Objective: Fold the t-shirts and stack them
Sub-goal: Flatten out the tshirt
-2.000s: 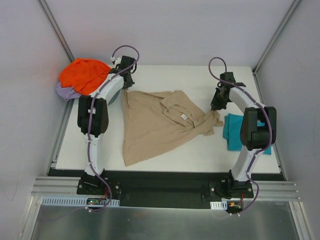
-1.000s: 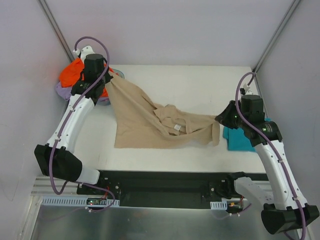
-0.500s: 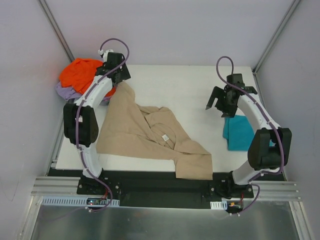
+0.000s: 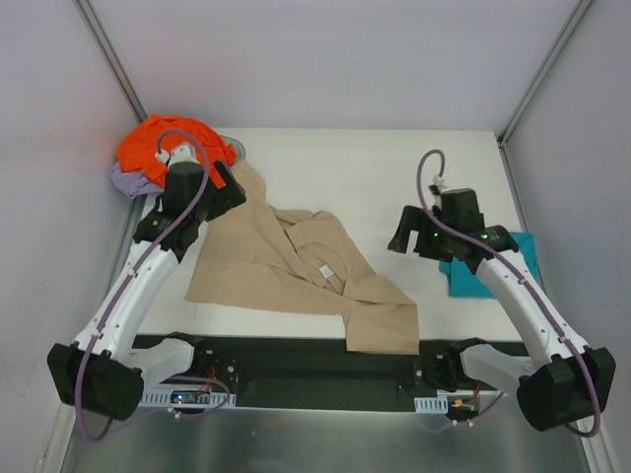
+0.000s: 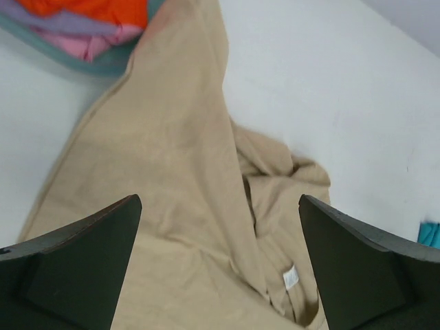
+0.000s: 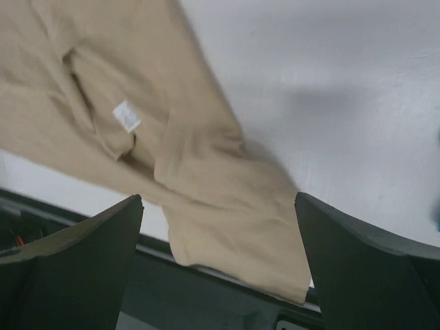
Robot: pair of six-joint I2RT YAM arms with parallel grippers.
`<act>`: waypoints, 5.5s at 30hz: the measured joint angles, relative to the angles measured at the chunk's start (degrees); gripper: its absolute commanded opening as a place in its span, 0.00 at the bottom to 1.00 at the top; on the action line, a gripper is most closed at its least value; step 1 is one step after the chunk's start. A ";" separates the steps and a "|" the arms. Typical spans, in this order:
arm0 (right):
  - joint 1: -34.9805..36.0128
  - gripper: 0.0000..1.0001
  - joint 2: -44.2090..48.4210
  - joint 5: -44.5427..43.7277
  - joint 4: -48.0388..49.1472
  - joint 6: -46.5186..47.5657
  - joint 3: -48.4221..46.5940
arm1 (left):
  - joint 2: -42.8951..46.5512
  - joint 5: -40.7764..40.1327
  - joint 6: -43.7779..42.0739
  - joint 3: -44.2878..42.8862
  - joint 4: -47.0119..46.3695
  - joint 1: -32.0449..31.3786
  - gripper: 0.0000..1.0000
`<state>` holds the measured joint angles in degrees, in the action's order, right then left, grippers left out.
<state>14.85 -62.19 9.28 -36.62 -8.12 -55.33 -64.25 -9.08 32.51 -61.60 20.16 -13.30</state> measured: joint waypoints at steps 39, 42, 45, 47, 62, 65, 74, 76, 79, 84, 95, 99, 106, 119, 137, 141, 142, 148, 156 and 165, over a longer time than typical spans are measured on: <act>-5.90 0.97 -54.07 14.40 1.57 -7.63 -27.39 | -26.45 18.32 6.88 10.67 -2.45 -0.74 0.99; -7.32 0.97 -56.85 14.47 -0.26 -7.26 -32.02 | -27.85 19.85 6.47 9.18 -2.99 -1.77 0.99; -7.67 0.97 -58.29 13.46 -0.79 -5.86 -35.17 | -27.76 20.94 5.81 9.05 -2.99 -2.47 0.99; -7.82 0.97 -58.34 12.57 -0.83 -4.26 -36.41 | -26.75 20.98 5.57 9.20 -2.67 -2.51 0.99; -8.90 0.97 1.33 -11.41 4.13 -4.72 -7.67 | 6.23 2.32 10.49 17.25 13.25 2.25 0.99; -10.49 0.97 8.85 -14.10 4.26 -6.40 -2.21 | 4.52 0.94 12.13 19.76 15.82 4.17 0.87; -11.08 0.97 6.27 -14.45 -1.07 -7.23 5.62 | -3.10 1.11 15.15 22.73 14.64 4.85 0.54; -11.08 0.97 6.23 -14.40 -1.22 -7.08 5.62 | -4.42 1.57 15.34 23.63 13.57 5.20 0.53; -11.08 0.97 6.25 -14.40 -1.40 -6.91 5.64 | -6.82 2.60 15.52 24.17 12.15 5.55 0.50; -11.08 0.97 6.47 -14.45 -1.40 -6.84 6.23 | -10.75 2.93 16.06 24.17 10.08 5.55 0.37; -11.08 0.97 7.17 -15.61 -2.78 -6.82 6.82 | -11.96 4.52 15.91 24.26 9.27 6.27 0.00; -11.08 0.97 7.15 -15.87 -3.37 -6.80 6.82 | -12.11 5.66 15.65 24.39 8.13 6.29 0.00; -11.08 0.97 7.17 -11.63 -6.34 -6.05 8.59 | -8.81 5.84 14.71 26.51 6.62 6.27 0.00; -6.82 0.89 4.96 -4.87 -12.46 -8.09 21.18 | -4.50 5.31 13.42 27.74 6.54 6.25 0.00; -2.25 0.41 -9.27 -11.98 -8.50 -14.43 21.18 | -4.15 4.00 11.52 29.03 6.21 6.23 0.00; -2.21 0.27 -9.68 -11.15 -7.74 -14.67 21.18 | -3.58 4.02 11.47 29.03 6.21 6.23 0.00; -2.21 0.22 -9.86 -10.95 -7.72 -14.56 21.16 | -3.34 4.02 11.47 29.03 6.23 6.23 0.00; -2.27 0.01 -11.58 -10.21 -8.37 -13.27 20.15 | -1.33 4.13 11.43 29.03 6.27 6.25 0.00; -2.21 0.01 -3.28 -8.72 -7.56 -11.02 11.23 | 9.40 7.72 11.13 23.61 8.04 6.23 0.00; -4.31 0.01 10.84 -14.27 -8.59 -8.20 -21.35 | 21.20 8.98 10.19 -3.02 9.29 6.23 0.00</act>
<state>10.55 -51.35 -4.99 -45.21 -16.32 -76.69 -43.05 -0.10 42.70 -64.62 29.45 -7.07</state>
